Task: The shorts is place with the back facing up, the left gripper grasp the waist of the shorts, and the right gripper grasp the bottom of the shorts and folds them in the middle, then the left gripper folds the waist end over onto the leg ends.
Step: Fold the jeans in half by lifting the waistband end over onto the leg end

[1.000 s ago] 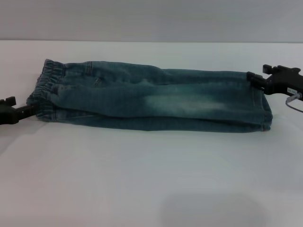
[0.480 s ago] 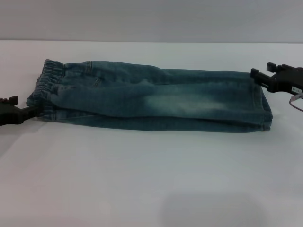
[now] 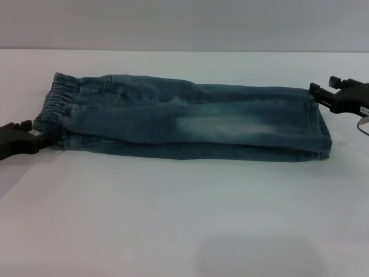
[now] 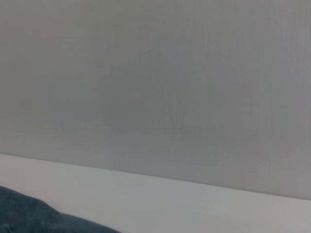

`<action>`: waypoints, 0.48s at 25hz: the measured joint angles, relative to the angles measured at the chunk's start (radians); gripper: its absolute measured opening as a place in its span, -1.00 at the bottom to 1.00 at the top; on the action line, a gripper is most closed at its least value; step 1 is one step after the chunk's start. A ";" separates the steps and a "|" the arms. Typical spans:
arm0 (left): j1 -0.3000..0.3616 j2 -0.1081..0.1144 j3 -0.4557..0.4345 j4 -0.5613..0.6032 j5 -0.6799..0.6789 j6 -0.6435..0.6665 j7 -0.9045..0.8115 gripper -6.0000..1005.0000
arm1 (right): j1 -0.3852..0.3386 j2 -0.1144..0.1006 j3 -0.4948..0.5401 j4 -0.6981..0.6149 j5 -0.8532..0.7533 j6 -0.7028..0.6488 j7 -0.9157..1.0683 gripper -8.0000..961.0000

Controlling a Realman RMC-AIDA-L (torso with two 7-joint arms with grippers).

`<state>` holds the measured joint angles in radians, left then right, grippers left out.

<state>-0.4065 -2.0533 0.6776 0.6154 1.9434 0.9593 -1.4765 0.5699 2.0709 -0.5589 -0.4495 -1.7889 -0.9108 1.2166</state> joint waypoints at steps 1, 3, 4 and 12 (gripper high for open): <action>0.000 0.000 0.000 0.000 0.000 0.000 0.000 0.65 | -0.001 0.000 0.000 0.000 0.000 0.000 0.000 0.14; -0.003 -0.001 0.001 -0.003 0.000 -0.001 0.006 0.65 | -0.001 -0.001 0.000 0.000 0.000 0.000 0.000 0.14; -0.007 -0.001 0.002 -0.004 0.000 0.000 0.007 0.65 | -0.002 -0.001 -0.001 0.000 0.000 -0.001 0.000 0.14; -0.016 -0.002 0.007 -0.016 0.000 0.011 0.008 0.64 | -0.005 -0.002 0.001 0.000 0.000 -0.002 0.000 0.14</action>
<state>-0.4227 -2.0552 0.6846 0.5995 1.9436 0.9701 -1.4686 0.5651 2.0692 -0.5577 -0.4495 -1.7885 -0.9128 1.2165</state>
